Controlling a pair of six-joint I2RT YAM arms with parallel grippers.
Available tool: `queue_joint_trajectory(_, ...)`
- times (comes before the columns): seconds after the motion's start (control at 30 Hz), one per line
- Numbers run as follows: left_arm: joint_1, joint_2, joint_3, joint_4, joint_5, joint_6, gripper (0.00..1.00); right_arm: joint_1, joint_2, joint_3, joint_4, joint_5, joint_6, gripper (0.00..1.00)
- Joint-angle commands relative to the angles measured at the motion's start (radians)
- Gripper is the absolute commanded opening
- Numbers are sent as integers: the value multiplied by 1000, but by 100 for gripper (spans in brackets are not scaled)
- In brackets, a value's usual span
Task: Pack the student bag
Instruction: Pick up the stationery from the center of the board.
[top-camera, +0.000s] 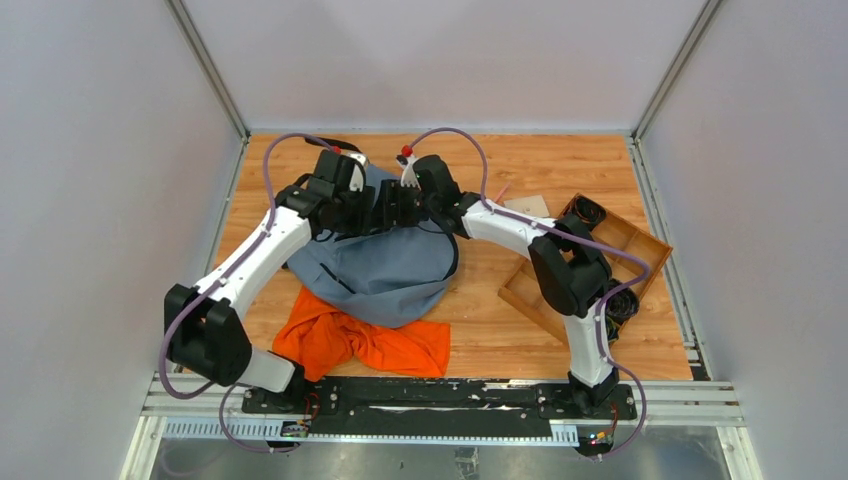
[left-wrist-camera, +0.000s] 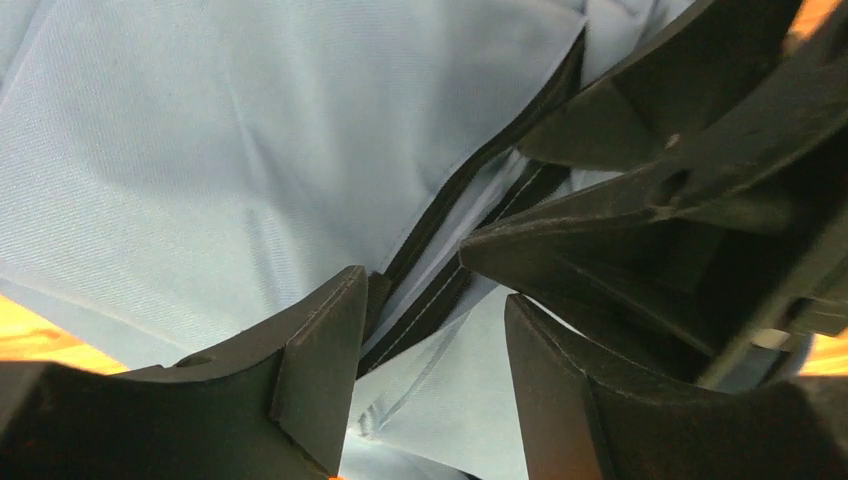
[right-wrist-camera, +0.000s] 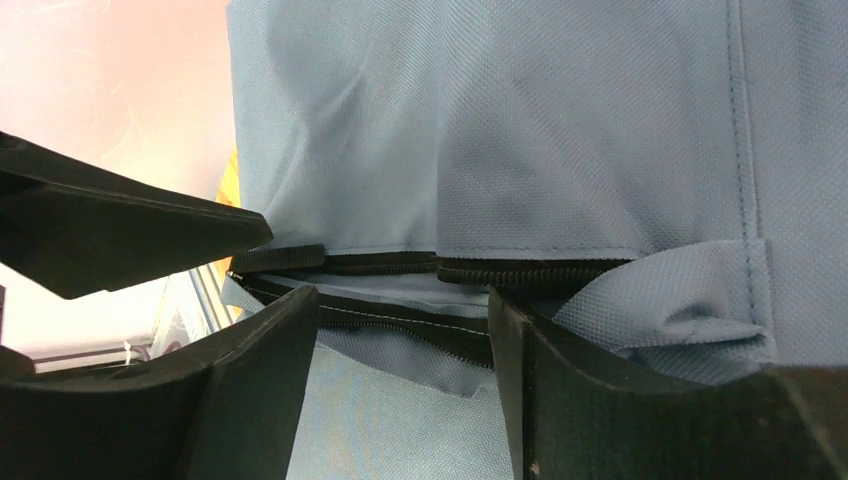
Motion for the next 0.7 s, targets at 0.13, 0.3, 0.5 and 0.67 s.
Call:
queue_joint_trajectory(0.13, -13, -24, 17, 6, -155, 34, 63, -28, 67, 71, 18, -30, 76, 68)
queue_joint_trajectory(0.3, -11, -73, 28, -24, -185, 45, 64, -44, 109, 118, 150, -92, 168, 68)
queue_joint_trajectory(0.5, -6, -104, -7, 3, -149, 21, 64, -47, 134, 204, 330, -234, 331, 67)
queue_joint_trajectory(0.67, -6, -110, -34, 42, -143, 14, 65, -55, 129, 172, 509, -295, 487, 68)
